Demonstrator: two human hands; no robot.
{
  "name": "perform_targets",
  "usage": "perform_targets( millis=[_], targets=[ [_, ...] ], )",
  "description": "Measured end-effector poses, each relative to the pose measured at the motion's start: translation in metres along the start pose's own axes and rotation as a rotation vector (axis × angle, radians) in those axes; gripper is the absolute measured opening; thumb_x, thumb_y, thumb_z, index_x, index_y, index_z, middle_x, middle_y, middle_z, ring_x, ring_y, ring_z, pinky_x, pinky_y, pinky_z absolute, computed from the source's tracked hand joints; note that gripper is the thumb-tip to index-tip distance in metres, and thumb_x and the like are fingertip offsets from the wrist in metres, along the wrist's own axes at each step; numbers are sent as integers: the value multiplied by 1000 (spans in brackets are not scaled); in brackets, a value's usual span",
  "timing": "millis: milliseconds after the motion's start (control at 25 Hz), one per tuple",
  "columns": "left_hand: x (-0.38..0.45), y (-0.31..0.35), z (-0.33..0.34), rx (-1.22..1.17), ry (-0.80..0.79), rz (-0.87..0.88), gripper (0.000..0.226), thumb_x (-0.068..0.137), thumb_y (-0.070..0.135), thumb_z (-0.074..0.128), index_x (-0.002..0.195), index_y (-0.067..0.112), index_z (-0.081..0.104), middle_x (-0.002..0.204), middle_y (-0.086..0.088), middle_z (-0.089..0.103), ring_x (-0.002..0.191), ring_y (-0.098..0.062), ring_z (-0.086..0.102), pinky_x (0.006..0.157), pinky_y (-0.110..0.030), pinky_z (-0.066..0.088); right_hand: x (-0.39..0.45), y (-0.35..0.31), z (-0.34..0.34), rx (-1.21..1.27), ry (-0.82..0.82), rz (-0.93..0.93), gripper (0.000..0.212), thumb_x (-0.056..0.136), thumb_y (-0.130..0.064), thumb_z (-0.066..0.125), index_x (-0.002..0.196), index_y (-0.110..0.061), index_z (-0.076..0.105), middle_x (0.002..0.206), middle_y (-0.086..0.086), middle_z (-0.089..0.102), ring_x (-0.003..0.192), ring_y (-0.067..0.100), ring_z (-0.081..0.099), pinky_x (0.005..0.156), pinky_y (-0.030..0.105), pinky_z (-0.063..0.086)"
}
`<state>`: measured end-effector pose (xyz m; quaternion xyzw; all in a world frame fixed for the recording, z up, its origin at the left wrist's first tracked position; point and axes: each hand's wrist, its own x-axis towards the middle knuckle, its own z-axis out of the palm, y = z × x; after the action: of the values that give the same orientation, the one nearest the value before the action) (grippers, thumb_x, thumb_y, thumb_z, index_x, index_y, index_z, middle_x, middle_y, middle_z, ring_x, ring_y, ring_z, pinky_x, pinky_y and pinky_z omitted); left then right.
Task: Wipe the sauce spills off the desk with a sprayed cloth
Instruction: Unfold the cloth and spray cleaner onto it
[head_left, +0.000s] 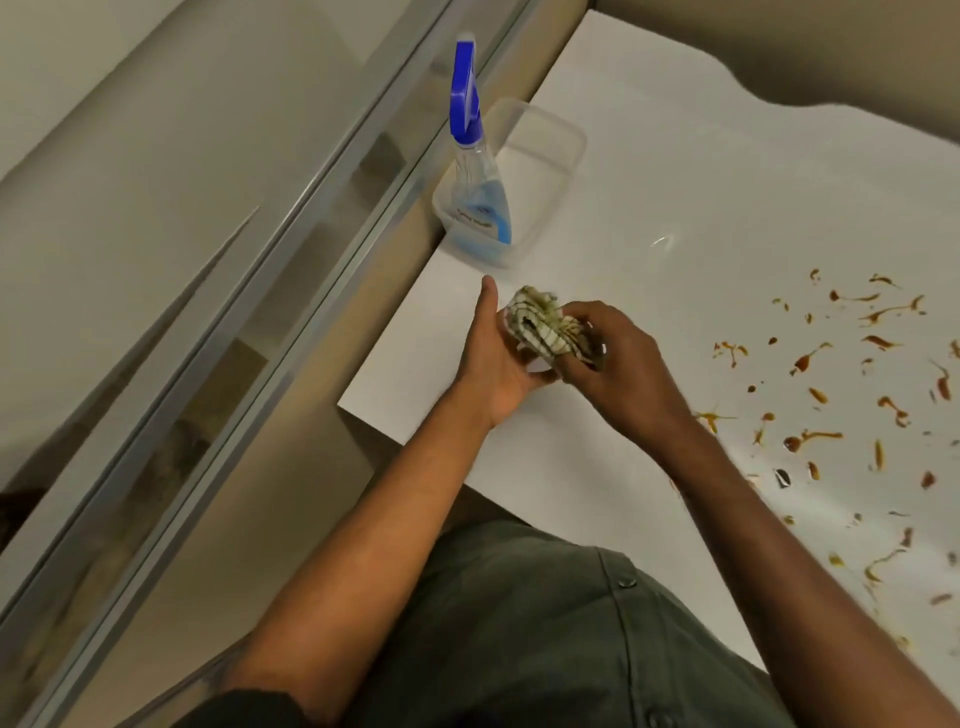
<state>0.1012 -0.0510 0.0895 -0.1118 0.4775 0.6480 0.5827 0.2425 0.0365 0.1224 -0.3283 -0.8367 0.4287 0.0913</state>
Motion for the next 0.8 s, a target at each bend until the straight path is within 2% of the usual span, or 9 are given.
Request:
perform_targets(
  millis=[40, 120, 200, 320, 480, 560, 640, 720, 800],
  targets=[
    [-7, -1, -3, -103, -60, -51, 76, 96, 79, 42, 134, 19, 70, 132, -14, 73, 114, -31, 74, 104, -54, 55, -13, -2, 8, -57, -60, -68, 48, 93, -25, 76, 138, -25, 59, 134, -5, 63, 115, 9, 60, 96, 22, 51],
    [-16, -5, -11, -207, -105, -71, 72, 97, 72, 52, 132, 12, 71, 129, -19, 74, 112, -34, 75, 103, -51, 57, -35, -7, 19, -115, -153, -141, 56, 93, -30, 77, 144, -23, 55, 146, 0, 58, 129, 16, 57, 106, 32, 51],
    [-22, -12, -18, -242, -128, -47, 54, 101, 55, 58, 123, 10, 77, 126, -20, 75, 111, -35, 75, 102, -51, 58, -48, -10, 25, -100, -178, -142, 59, 94, -39, 75, 146, -24, 52, 152, 1, 54, 137, 18, 52, 113, 33, 47],
    [-31, -23, -26, -289, -182, -19, 39, 104, 33, 53, 114, 9, 82, 121, -18, 77, 110, -33, 76, 97, -48, 62, -58, -10, 28, -40, -102, -136, 47, 100, -38, 69, 142, -24, 57, 150, -1, 57, 137, 15, 52, 114, 31, 44],
    [-38, -28, -37, -331, -203, -29, 45, 106, 25, 41, 117, 6, 80, 123, -21, 75, 110, -35, 76, 95, -49, 63, -58, -9, 26, -23, -44, -89, 31, 107, -38, 57, 136, -29, 64, 142, -8, 64, 126, 6, 56, 105, 24, 47],
    [-42, -27, -42, -331, -182, -39, 44, 105, 24, 40, 121, 4, 76, 122, -22, 74, 108, -36, 76, 94, -49, 63, -55, -12, 22, 39, -27, -51, 27, 110, -38, 51, 132, -33, 64, 132, -14, 67, 112, -4, 60, 93, 19, 52],
    [-46, -29, -50, -310, -163, -33, 37, 100, 21, 48, 115, 5, 77, 114, -20, 76, 101, -35, 77, 92, -48, 63, -49, -16, 14, 120, 23, -19, 24, 111, -35, 48, 127, -31, 64, 119, -16, 69, 103, -6, 64, 82, 15, 53],
    [-53, -28, -58, -273, -156, -19, 28, 88, 18, 60, 103, 6, 81, 104, -18, 77, 93, -33, 78, 89, -47, 64, -38, -23, 1, 260, 84, 51, 21, 111, -30, 48, 119, -27, 67, 110, -10, 72, 99, 3, 68, 79, 25, 59],
    [-60, -23, -69, -207, -193, -4, 28, 78, 18, 69, 101, 8, 82, 102, -14, 76, 93, -31, 77, 89, -44, 62, -26, -38, -19, 461, 103, 111, 21, 110, -26, 49, 108, -28, 70, 102, -5, 75, 93, 11, 72, 74, 33, 63]
  ],
)
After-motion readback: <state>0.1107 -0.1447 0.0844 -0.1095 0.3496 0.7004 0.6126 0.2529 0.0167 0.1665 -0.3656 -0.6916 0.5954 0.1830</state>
